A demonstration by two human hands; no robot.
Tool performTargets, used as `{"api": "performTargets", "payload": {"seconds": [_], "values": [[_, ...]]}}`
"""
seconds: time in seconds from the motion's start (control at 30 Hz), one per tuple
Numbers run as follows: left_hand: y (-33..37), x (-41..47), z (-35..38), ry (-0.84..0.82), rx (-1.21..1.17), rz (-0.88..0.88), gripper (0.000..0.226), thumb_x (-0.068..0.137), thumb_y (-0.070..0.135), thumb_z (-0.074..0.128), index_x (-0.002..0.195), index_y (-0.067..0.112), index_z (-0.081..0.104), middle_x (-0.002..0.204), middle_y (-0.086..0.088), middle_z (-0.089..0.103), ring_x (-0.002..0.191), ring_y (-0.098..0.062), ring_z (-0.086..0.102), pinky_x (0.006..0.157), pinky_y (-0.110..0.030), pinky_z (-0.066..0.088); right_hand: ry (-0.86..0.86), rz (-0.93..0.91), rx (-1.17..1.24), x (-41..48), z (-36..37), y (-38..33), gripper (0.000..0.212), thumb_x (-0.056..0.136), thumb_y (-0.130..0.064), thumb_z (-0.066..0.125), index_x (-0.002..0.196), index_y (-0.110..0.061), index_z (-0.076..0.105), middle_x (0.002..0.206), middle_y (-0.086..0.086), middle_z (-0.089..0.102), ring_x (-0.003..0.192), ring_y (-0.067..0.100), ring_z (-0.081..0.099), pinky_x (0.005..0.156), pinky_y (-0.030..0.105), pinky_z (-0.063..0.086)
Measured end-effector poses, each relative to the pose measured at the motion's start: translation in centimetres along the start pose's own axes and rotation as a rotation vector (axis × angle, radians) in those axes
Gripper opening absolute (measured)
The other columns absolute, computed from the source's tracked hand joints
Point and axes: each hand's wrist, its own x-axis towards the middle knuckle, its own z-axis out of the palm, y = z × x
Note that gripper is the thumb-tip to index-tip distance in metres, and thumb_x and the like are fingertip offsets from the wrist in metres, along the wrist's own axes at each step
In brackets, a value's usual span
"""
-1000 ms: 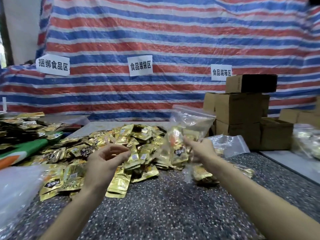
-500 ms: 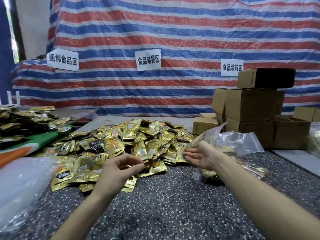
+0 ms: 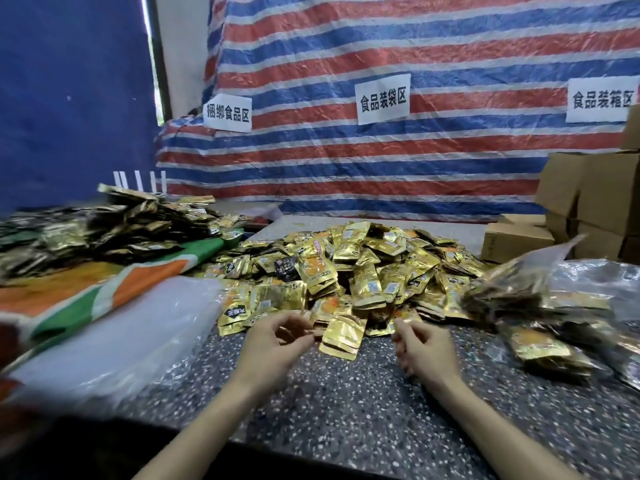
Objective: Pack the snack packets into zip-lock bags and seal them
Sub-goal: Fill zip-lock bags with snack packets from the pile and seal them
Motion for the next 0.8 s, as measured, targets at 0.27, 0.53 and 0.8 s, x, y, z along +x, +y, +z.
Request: {"api": "performTargets", "payload": {"seconds": [0.27,0.53,0.8], "values": [[-5.8,2.3,-9.9,0.368,0.958,-0.273,0.040,0.094,0.033,0.054,0.129,0.016,0.060,0.138,-0.007,0.055,0.123,-0.029,0.049,0.102,-0.043,0.037,-0.085,-0.085,0.012,-0.5,-0.5,-0.2,0.034,0.097,-0.024,0.060,0.073,-0.001,0.067,0.056,0.003,0.060,0.046,0.012,0.053,0.044,0.022,0.041],[-6.9,2.3,-13.5,0.355,1.111,-0.461,0.010,0.087,0.013,0.056,0.084,0.014,0.066,0.095,-0.008,0.071,0.091,-0.031,0.065,0.068,-0.032,0.040,-0.069,-0.110,0.069,-0.4,-0.5,0.2,0.034,0.096,-0.022,0.061,0.073,0.003,0.067,0.052,0.002,0.060,0.044,0.010,0.054,0.043,0.019,0.044],[-4.5,3.4,-13.7,0.376,0.925,-0.411,0.045,0.099,0.035,0.057,0.061,0.011,0.050,0.080,-0.018,0.067,0.078,-0.035,0.063,0.079,-0.042,0.049,-0.037,-0.124,0.022,0.1,-0.9,0.8,0.034,0.097,-0.022,0.061,0.073,0.001,0.069,0.053,0.004,0.063,0.045,0.010,0.056,0.045,0.022,0.044]]}}
